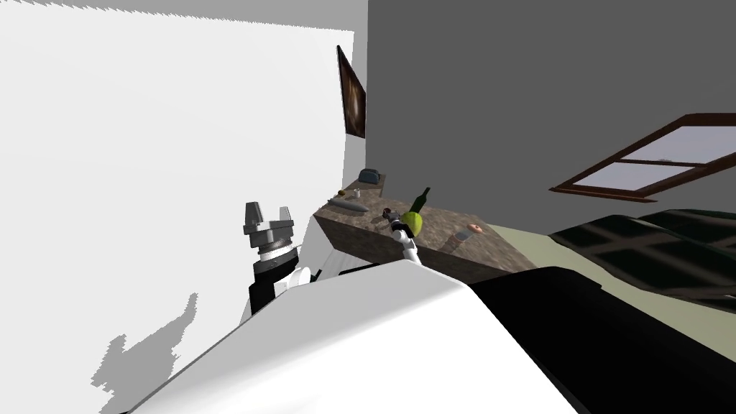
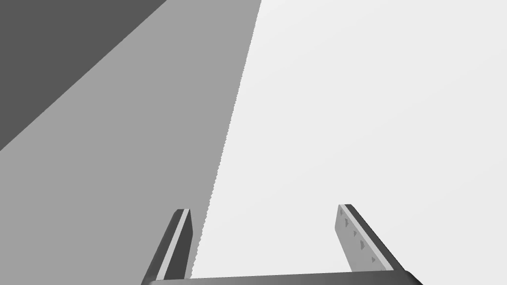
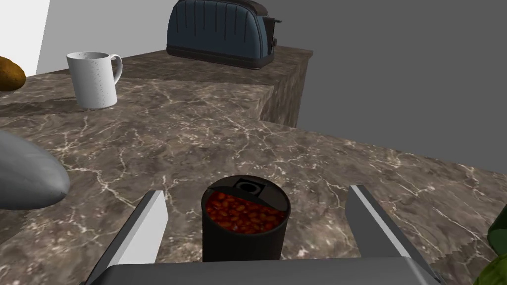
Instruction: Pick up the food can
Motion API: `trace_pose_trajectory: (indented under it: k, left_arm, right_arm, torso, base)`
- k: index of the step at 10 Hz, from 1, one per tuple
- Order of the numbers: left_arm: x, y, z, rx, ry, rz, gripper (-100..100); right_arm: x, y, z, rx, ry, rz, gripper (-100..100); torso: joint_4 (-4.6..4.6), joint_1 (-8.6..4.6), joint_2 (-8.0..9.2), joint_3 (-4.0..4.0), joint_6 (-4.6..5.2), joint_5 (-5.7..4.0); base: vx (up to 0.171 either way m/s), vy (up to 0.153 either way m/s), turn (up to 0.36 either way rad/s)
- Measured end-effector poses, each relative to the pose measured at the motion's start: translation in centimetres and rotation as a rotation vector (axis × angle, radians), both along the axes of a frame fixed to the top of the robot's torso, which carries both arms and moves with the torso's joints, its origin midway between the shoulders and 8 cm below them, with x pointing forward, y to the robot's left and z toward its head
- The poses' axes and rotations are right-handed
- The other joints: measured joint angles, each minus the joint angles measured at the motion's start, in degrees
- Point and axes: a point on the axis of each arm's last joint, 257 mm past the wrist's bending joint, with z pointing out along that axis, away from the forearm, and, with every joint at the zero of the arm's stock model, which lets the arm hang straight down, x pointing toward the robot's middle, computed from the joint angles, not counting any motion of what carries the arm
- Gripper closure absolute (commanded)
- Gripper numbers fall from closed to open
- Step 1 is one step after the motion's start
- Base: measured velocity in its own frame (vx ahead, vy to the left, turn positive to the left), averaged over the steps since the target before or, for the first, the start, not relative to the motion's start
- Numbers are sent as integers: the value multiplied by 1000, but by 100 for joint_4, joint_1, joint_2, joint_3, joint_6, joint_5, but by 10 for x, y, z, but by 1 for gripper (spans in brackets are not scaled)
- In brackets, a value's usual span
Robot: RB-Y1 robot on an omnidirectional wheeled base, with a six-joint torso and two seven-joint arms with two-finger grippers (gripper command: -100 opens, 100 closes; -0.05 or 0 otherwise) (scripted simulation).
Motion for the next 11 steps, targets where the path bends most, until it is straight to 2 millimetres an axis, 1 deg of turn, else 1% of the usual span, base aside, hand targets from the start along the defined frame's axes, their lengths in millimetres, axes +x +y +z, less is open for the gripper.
trace_pose_trajectory:
  k: [3,6,7,8,9,11]
  left_arm:
    - [0,0,0,0,0,0,0]
    - [0,0,0,0,0,0,0]
    - [0,0,0,0,0,0,0]
    - [0,0,0,0,0,0,0]
    - [0,0,0,0,0,0,0]
    - [0,0,0,0,0,0,0]
  right_arm:
    - [8,19,-22,147,45,24,-100]
    - [17,39,-37,262,78,41,-100]
    - [17,40,-38,268,80,42,0]
    - [17,40,-38,267,80,42,-100]
    - [17,40,-38,267,80,42,100]
    - [17,39,-38,266,80,40,100]
  torso:
    - [-1,5,-7,-4,1,1]
    - [0,21,-3,-1,0,5]
    - [-1,27,-6,-3,3,6]
    - [-1,31,-9,-5,2,7]
    - [-2,32,-11,-6,2,8]
    - [-2,39,-15,-8,-7,7]
  base:
    - [-13,-79,58]
    - [-23,-29,61]
    - [0,0,0]
    - [0,0,0]
    - [0,0,0]
    - [-1,-2,-8]
